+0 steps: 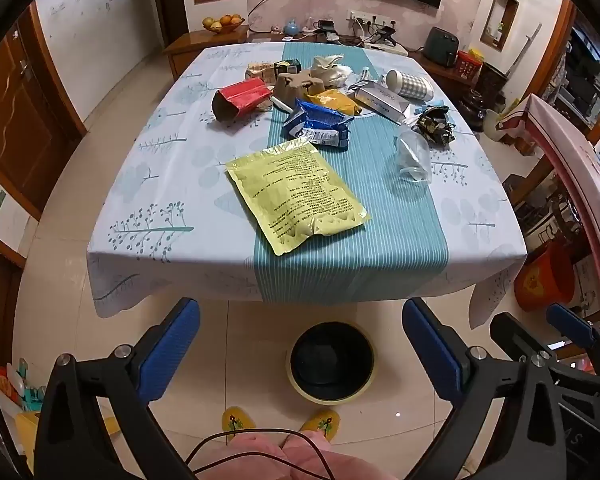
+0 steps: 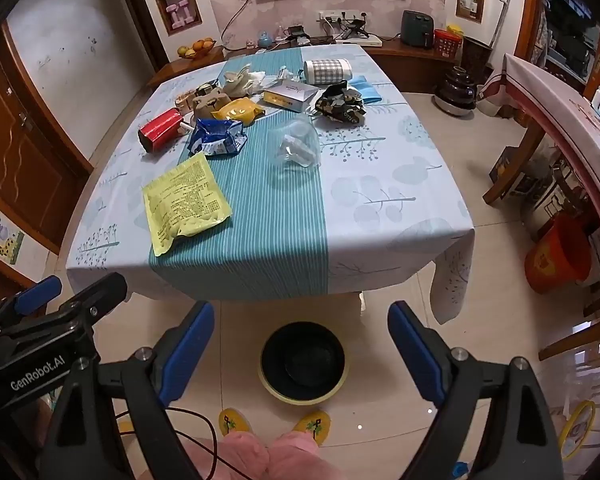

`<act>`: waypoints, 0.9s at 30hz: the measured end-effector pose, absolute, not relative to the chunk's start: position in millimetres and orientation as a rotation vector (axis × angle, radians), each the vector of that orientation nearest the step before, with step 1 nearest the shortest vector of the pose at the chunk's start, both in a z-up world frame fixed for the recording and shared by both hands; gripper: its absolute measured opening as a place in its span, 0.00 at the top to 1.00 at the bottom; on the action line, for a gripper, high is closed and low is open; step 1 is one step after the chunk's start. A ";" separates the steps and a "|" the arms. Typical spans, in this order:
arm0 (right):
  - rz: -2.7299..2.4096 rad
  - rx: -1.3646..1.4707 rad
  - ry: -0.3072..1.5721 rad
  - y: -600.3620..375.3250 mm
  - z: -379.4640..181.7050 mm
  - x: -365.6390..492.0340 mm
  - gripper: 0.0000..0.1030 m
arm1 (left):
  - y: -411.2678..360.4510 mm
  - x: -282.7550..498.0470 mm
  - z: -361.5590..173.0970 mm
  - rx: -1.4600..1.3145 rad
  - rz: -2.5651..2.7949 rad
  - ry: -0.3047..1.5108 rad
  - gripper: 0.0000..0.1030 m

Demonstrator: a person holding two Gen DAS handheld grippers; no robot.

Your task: Collect trash

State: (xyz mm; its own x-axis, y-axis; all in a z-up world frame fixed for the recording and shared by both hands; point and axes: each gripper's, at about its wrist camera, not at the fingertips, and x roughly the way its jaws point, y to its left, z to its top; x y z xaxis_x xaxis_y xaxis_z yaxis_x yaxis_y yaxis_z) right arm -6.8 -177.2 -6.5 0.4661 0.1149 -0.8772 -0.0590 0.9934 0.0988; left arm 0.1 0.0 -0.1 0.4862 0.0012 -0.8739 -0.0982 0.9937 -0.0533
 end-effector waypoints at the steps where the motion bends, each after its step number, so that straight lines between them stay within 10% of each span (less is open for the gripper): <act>1: 0.108 0.059 1.081 -177.5 -7.0 -7.1 0.13 | -0.1 0.1 -0.1 -0.100 0.061 1.062 0.04; 27: 0.110 0.058 1.094 -179.8 -10.2 -7.4 0.14 | 1.5 1.5 -3.0 -0.098 0.058 1.086 0.08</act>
